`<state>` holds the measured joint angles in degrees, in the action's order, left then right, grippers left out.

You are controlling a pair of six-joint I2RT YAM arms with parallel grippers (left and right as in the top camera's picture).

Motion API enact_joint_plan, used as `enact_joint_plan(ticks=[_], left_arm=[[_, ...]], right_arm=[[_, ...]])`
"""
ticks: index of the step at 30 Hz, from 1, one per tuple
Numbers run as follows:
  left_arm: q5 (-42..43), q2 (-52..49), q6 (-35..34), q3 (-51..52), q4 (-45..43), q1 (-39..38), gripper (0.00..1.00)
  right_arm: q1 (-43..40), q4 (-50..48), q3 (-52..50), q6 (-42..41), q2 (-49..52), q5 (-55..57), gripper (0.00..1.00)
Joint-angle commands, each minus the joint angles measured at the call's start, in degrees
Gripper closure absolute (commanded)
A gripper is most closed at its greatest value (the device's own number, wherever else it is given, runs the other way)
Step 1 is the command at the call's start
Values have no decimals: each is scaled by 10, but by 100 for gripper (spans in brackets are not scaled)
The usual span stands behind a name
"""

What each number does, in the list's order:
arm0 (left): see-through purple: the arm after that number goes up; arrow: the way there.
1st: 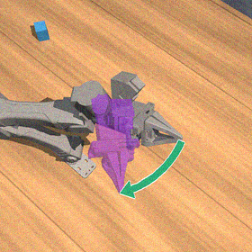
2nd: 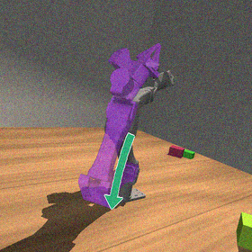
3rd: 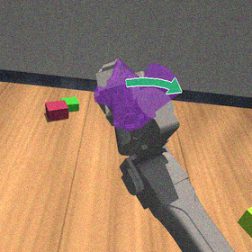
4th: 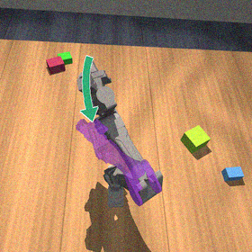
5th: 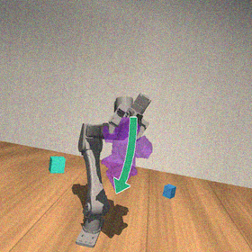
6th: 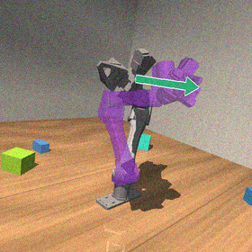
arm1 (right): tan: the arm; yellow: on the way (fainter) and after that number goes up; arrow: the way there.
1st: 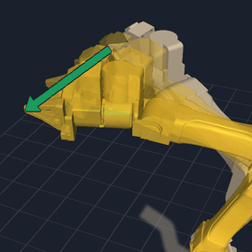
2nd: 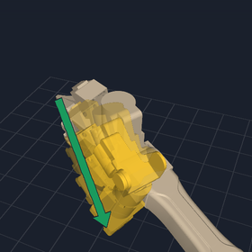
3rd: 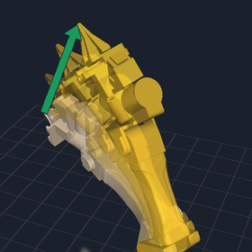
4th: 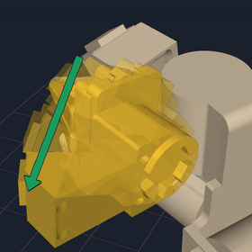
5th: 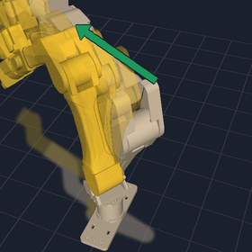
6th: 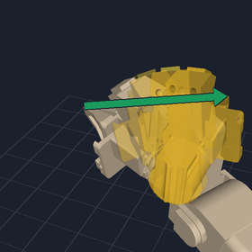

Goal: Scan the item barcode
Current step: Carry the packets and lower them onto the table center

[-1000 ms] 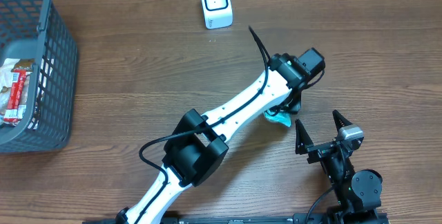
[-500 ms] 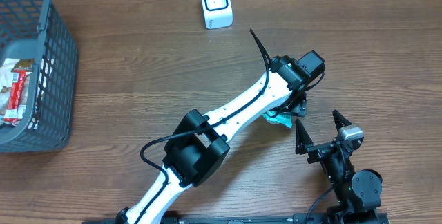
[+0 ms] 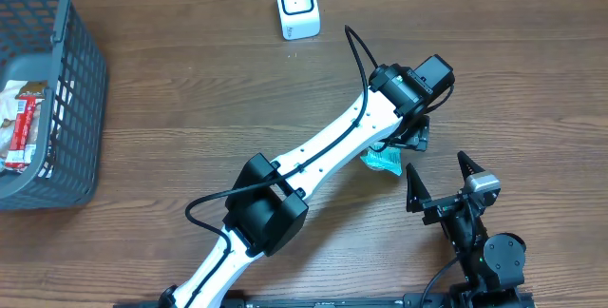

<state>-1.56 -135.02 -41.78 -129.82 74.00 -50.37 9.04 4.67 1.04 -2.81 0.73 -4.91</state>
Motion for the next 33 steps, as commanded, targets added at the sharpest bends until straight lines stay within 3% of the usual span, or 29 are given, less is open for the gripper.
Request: enact_joint_plan(ticks=[1,5,13,20,33], left_arm=[[-5,14,11,-13,8,3,10],[-5,13,11,-12,16,3,17],[-3,13,11,-12,23,3,40],[-3,26,22,-14,19,10,50],[-4,87,48,-14,30,47,52]], right_arm=[[0,-2,-6,-2,-5,6,0],[0,-2,-6,-2,-5,6,0],[0,-2,-6,-2,-5,6,0],[0,-2,-6,-2,-5,6,0],[0,-2,-6,-2,-5,6,0]])
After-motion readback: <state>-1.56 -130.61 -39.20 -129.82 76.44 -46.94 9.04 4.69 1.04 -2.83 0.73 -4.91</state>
